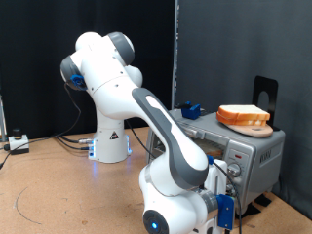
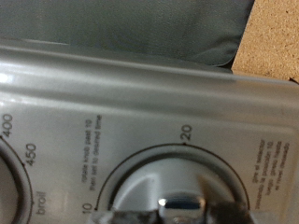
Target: Make a piece of toast with the oven
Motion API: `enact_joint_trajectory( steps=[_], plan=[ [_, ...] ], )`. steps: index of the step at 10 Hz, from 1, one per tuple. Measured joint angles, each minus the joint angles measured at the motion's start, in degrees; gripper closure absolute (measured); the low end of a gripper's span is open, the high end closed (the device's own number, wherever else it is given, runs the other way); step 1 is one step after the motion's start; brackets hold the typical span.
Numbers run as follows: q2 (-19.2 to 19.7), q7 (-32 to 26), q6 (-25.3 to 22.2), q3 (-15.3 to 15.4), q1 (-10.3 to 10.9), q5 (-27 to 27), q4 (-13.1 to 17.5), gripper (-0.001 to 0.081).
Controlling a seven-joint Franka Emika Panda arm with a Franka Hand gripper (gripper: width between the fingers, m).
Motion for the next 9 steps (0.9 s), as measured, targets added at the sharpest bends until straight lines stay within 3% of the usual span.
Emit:
enact_joint_trajectory(
  steps=[2,4,7,9],
  plan=[
    [-0.01,-0.79,-0.05,0.06,0.0,-0.28,0.09,0.0712],
    [-0.7,-9.76,1.35,0.61,-0.3,-1.37,-0.56,0.0712],
    [-3.51,-26.63,6.81,2.47,-2.24,-1.32,-4.99,0.0712],
    [-3.9,-28.95,8.07,2.99,-2.88,-0.89,-6.04,0.0712]
  ],
)
